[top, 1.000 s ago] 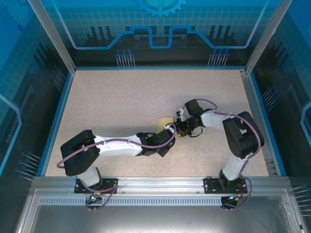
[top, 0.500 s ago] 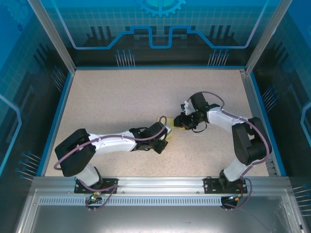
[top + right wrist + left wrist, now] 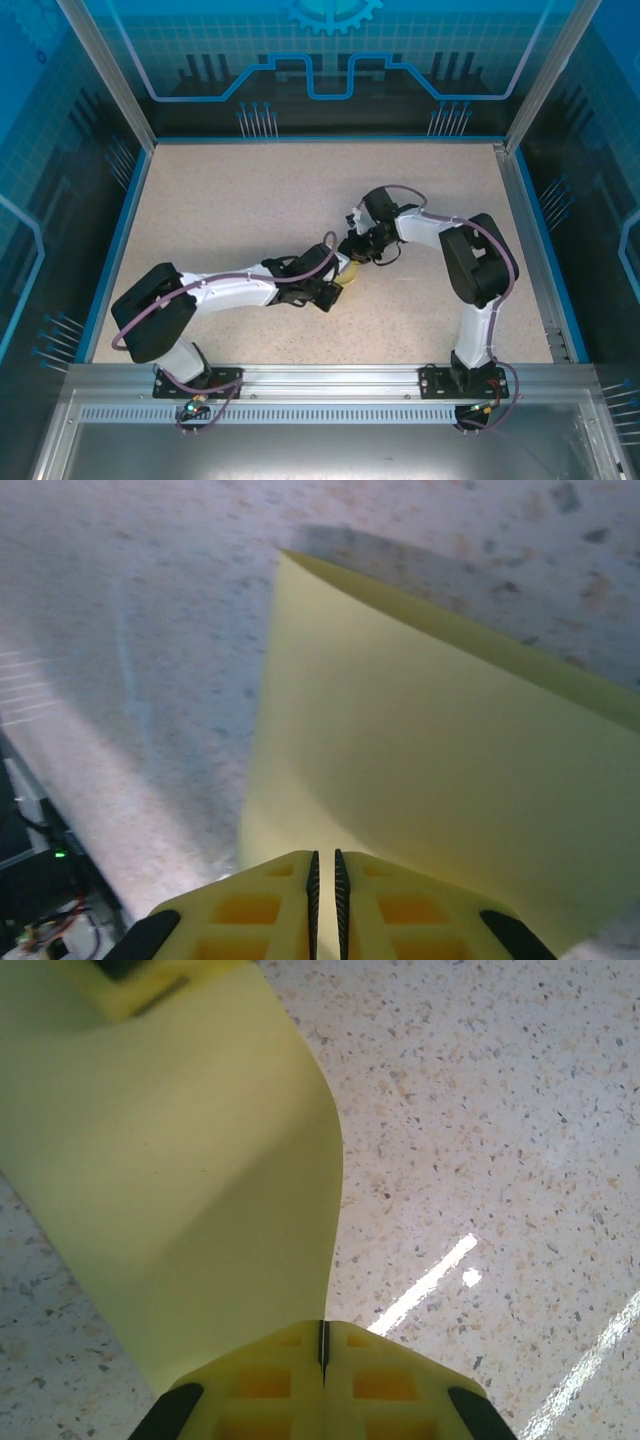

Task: Fold a paper plane with a square sheet of paper (pick it up from the middle)
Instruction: Third fold the triangle at the center of the table.

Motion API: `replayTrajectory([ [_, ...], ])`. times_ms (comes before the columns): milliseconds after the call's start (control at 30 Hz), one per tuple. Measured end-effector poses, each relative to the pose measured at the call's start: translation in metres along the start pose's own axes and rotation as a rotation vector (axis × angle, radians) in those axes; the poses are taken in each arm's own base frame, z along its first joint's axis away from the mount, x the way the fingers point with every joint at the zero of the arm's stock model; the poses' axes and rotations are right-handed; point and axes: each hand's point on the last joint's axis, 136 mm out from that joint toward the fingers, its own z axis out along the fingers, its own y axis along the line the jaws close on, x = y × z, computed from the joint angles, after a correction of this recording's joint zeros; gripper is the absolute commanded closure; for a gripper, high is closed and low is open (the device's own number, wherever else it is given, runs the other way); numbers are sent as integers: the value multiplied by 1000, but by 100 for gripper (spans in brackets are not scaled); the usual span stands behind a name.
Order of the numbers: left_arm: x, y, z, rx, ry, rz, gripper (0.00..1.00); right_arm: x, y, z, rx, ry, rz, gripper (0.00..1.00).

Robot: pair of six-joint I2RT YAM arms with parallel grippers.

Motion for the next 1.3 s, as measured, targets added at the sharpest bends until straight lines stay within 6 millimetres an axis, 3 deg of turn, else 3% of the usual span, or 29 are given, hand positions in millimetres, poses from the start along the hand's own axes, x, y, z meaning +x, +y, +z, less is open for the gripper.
replayTrajectory([
  [133,-3,7,-1,23,5,-33,100,6,-16,7,58,26,2,85],
  [567,-1,30,7,46,48,-114,100,5,-15,8,76,32,-39,83],
  [800,-2,32,15,46,70,-120,100,5,-14,8,78,36,-40,82],
  [1300,-5,36,14,36,81,-112,99,5,-15,7,85,38,-49,80],
])
